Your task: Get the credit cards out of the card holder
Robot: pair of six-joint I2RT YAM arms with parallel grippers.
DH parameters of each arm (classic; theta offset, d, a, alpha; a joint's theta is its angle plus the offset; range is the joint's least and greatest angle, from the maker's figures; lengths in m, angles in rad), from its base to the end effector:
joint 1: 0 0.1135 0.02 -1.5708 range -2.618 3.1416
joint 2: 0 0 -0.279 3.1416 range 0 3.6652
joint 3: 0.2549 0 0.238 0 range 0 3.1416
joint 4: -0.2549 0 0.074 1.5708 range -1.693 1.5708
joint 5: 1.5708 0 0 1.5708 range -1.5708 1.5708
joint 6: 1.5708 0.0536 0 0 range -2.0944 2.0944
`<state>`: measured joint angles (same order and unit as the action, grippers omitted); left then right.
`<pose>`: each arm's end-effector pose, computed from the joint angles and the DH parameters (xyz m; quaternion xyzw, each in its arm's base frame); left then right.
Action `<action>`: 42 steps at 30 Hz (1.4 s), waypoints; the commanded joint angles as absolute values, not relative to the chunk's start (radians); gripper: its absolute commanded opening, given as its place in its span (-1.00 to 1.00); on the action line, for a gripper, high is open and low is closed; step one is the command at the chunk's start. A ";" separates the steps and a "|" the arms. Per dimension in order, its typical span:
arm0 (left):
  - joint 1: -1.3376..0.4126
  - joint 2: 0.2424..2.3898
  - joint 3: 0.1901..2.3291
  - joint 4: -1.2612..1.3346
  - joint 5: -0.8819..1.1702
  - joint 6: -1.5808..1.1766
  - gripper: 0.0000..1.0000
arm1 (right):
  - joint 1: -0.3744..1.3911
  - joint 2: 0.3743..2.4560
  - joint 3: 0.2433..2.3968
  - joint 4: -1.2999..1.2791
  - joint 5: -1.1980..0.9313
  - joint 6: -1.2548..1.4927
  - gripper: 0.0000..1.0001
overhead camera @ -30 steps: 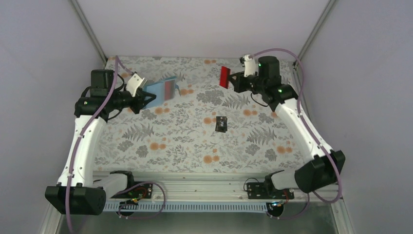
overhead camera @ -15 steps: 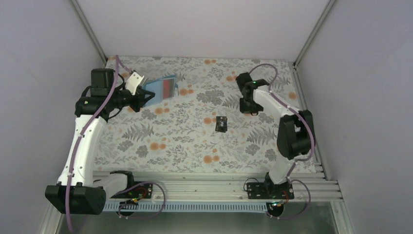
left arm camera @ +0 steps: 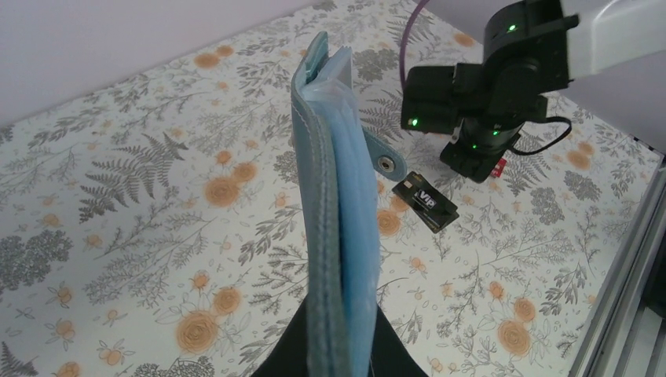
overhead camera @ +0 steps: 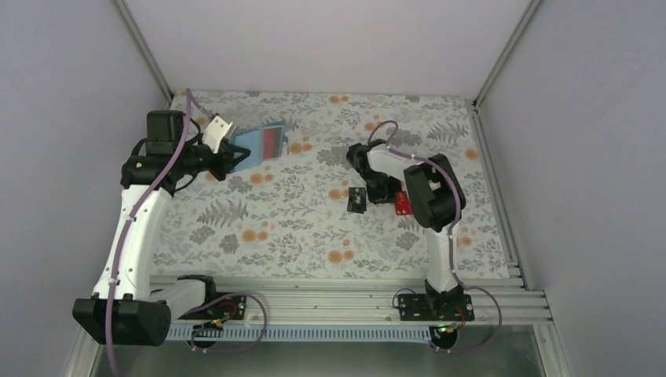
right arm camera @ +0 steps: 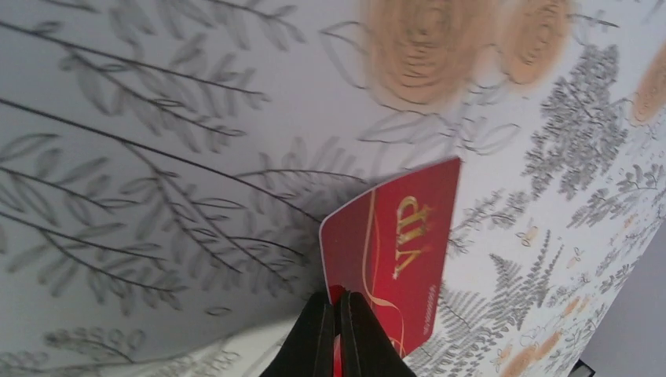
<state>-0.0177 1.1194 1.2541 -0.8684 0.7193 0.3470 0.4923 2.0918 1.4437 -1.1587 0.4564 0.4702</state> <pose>0.2027 -0.0389 0.3784 0.2958 0.8151 -0.2549 0.4280 0.3197 0.1447 0.1456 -0.0373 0.9669 -0.2522 0.0023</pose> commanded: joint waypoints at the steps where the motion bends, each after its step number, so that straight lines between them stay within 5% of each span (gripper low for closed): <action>1: -0.015 1.110 1.264 -0.853 0.753 0.337 -0.95 | 0.525 2.156 1.500 -1.143 0.403 0.498 -0.92; 12: -0.015 1.111 1.266 -0.859 0.762 0.342 -0.95 | 0.516 2.207 1.556 -1.084 0.317 0.465 -0.85; 20: -0.016 1.113 1.265 -0.870 0.813 0.358 -0.95 | 0.500 2.074 1.545 -0.981 0.197 0.411 0.15; 28: -0.016 1.110 1.293 -0.984 1.107 0.491 -0.95 | 0.500 1.474 1.378 -0.501 -0.166 0.198 0.98; 33: -0.016 1.107 1.336 -1.069 1.267 0.601 -0.95 | 0.510 1.199 1.161 -0.078 -0.798 0.150 0.99; 42: -0.016 1.103 1.396 -1.288 1.430 0.881 -0.95 | 0.582 1.169 1.158 -0.011 -0.859 0.123 0.93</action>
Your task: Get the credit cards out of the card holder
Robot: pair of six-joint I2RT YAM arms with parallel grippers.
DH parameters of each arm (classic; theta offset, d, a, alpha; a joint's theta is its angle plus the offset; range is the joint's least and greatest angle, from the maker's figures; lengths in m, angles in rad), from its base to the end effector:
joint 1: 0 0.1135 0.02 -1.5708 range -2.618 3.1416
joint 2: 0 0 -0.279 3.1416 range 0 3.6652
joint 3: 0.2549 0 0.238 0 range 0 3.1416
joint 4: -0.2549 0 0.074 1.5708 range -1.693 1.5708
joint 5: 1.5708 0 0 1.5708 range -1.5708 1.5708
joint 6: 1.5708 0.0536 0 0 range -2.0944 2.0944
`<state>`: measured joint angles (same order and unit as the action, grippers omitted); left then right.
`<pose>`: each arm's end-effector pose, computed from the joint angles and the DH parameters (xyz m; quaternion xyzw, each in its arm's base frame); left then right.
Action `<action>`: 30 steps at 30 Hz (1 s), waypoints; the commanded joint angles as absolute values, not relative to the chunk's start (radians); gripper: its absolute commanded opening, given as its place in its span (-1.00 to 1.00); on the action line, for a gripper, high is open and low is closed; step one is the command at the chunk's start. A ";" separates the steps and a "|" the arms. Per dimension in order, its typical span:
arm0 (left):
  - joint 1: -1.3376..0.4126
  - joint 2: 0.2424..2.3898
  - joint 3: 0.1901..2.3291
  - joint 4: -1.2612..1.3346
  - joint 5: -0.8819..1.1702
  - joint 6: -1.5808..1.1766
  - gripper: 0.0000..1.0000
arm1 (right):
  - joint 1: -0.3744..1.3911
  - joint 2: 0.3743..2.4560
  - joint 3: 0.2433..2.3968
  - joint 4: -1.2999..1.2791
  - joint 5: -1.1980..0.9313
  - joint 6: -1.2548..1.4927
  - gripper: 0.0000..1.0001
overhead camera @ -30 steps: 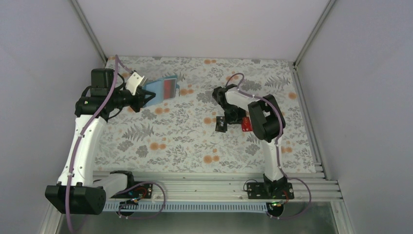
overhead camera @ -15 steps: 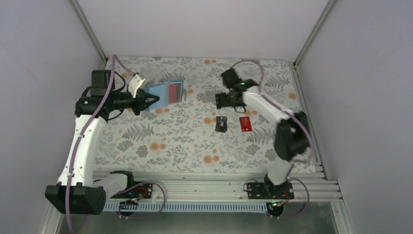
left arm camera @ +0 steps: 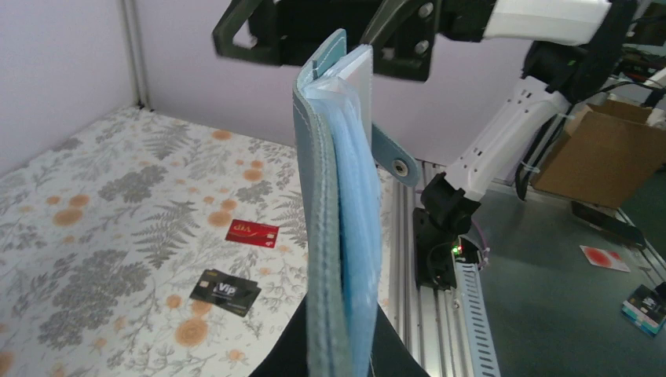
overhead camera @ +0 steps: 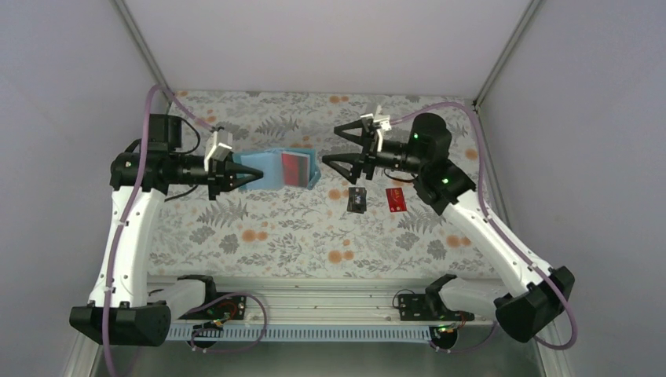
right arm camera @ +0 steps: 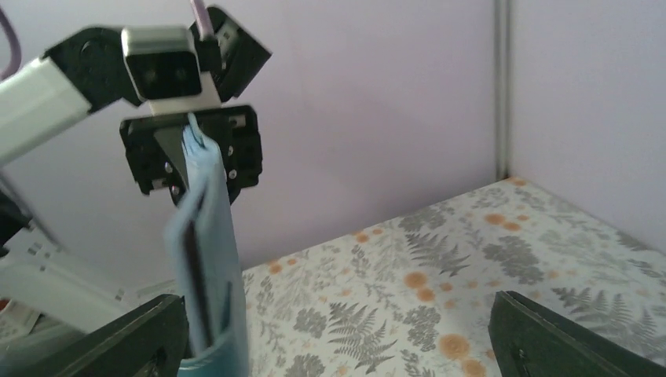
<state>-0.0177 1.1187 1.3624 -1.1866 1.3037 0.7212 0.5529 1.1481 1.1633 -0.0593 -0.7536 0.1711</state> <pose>0.1580 -0.0545 0.4069 0.4477 0.6374 -0.4571 0.4293 0.1917 0.1614 0.4265 -0.3772 0.6114 0.4763 0.5070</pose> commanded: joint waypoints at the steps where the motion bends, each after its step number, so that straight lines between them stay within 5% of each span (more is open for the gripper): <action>1: -0.015 1.101 1.396 -1.285 1.426 0.876 -0.95 | 0.587 1.172 1.161 -0.018 -0.877 0.105 0.91; 10: -0.014 1.097 1.379 -1.215 1.390 0.793 -0.95 | 0.645 1.238 1.228 -0.137 -0.934 -0.012 0.62; 18: -0.014 1.098 1.375 -1.218 1.387 0.799 -0.95 | 0.652 1.264 1.245 -0.123 -0.944 -0.013 0.03; 30: -0.014 1.093 1.372 -1.237 1.396 0.825 -0.95 | 0.645 1.240 1.251 -0.180 -0.912 -0.059 -0.02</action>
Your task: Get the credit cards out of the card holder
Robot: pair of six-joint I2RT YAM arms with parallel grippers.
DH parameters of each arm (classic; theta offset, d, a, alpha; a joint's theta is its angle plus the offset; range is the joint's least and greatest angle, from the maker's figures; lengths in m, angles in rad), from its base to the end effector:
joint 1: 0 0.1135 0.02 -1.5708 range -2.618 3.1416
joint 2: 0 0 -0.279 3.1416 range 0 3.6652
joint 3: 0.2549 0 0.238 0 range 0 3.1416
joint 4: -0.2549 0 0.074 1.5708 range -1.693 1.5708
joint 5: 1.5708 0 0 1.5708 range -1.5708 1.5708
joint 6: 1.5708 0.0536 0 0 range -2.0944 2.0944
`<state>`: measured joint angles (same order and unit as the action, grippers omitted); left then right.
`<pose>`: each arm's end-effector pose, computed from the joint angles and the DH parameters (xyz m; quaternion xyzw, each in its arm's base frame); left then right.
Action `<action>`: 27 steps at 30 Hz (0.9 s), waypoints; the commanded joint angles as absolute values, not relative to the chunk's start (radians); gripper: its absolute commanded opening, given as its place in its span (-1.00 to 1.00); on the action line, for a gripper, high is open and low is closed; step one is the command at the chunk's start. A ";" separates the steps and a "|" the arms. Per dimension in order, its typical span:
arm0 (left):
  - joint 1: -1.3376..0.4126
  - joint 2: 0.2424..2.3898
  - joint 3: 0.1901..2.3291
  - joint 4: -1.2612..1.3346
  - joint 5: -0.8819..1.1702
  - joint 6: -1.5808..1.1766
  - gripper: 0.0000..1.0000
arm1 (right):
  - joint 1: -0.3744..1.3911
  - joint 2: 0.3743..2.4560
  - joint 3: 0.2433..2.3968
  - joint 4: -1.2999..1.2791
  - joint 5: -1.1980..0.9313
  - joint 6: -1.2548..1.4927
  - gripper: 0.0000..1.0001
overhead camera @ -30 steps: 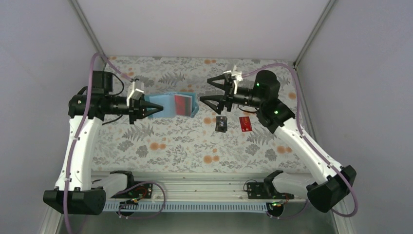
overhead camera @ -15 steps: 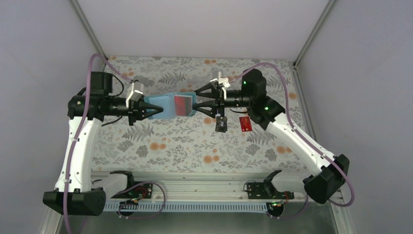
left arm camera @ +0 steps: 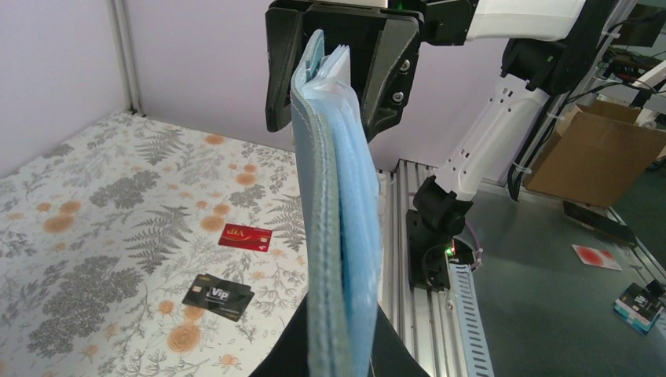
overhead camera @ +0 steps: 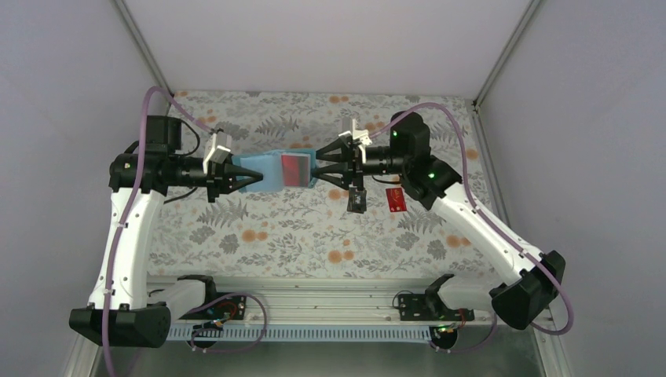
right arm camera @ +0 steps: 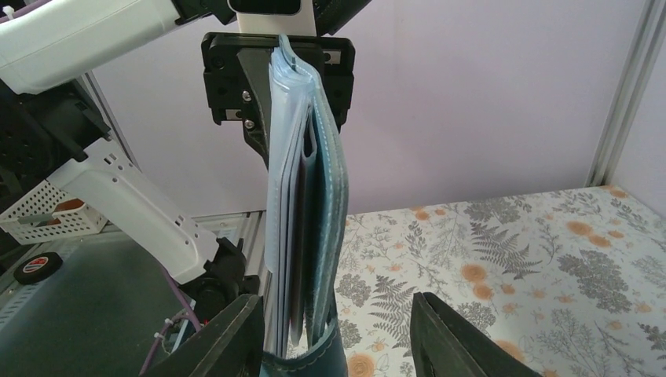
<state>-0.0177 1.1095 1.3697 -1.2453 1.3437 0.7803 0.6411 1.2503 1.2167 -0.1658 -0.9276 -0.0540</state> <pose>0.1496 -0.0549 0.4089 0.4567 0.6207 -0.4691 0.4315 0.1894 0.1949 0.4095 -0.5021 0.5543 0.4953 0.4419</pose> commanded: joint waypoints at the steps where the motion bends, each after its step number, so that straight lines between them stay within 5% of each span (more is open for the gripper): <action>1: -0.014 1.094 1.371 -1.235 1.396 0.825 -0.95 | 0.646 1.249 1.257 -0.181 -0.910 -0.051 -0.02; 27: -0.014 1.092 1.373 -1.246 1.402 0.839 -0.95 | 0.655 1.275 1.283 -0.210 -0.816 -0.041 0.22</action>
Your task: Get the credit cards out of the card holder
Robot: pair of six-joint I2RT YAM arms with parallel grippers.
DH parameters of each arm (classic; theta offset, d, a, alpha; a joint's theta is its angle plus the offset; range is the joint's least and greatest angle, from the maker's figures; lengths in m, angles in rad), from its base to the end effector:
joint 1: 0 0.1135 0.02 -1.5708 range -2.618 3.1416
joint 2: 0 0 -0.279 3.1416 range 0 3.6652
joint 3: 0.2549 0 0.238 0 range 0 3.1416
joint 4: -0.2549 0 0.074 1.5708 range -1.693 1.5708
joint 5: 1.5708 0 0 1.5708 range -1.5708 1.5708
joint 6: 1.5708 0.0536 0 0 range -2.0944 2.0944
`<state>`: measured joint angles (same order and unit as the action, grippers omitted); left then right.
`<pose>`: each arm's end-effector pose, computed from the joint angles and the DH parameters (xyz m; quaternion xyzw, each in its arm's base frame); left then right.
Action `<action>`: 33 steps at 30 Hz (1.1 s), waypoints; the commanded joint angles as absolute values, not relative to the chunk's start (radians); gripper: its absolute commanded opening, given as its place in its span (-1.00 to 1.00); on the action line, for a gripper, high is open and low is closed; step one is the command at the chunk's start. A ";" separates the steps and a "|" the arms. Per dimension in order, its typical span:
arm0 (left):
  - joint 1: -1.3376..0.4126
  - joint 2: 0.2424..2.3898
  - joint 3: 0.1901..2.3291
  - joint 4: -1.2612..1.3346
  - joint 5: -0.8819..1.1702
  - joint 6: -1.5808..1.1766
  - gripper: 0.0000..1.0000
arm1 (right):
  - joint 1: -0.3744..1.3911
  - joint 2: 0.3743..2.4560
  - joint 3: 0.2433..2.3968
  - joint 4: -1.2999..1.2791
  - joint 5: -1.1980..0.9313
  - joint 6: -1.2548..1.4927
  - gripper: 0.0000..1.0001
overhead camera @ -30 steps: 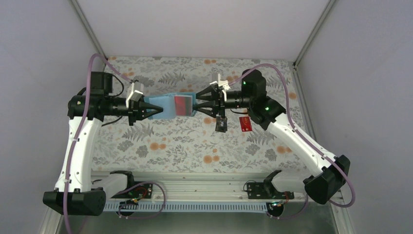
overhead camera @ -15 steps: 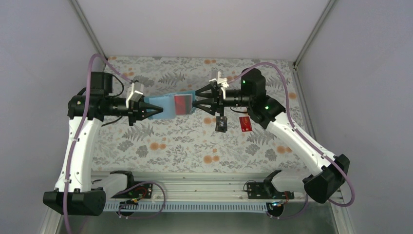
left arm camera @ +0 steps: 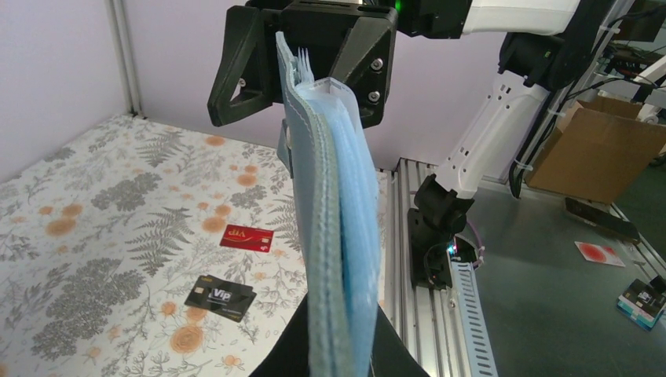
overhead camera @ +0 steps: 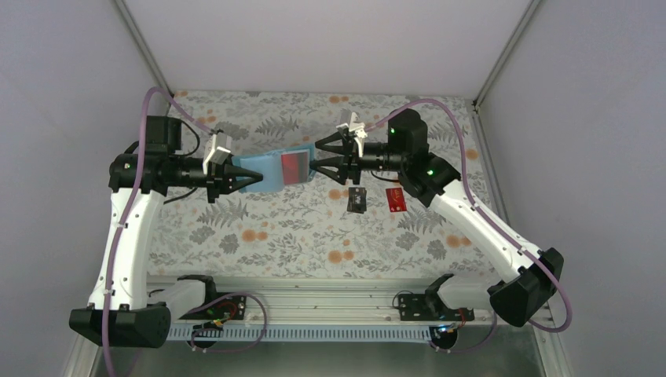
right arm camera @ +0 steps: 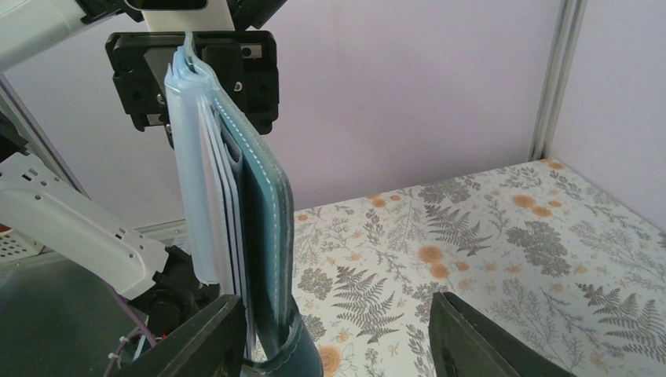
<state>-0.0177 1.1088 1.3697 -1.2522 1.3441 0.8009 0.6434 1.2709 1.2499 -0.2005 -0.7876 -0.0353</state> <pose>0.1488 -0.0549 0.4086 0.4616 0.6172 -0.4661 0.4344 0.1998 0.1973 0.4106 -0.4660 0.6002 0.4586 0.4606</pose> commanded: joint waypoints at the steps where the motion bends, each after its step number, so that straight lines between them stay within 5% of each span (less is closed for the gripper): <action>1: -0.014 1.094 1.373 -1.247 1.402 0.839 -0.95 | 0.655 1.273 1.280 -0.210 -0.811 -0.044 0.24; 33: -0.014 1.091 1.371 -1.244 1.397 0.836 -0.95 | 0.626 1.299 1.313 -0.267 -0.779 -0.063 0.58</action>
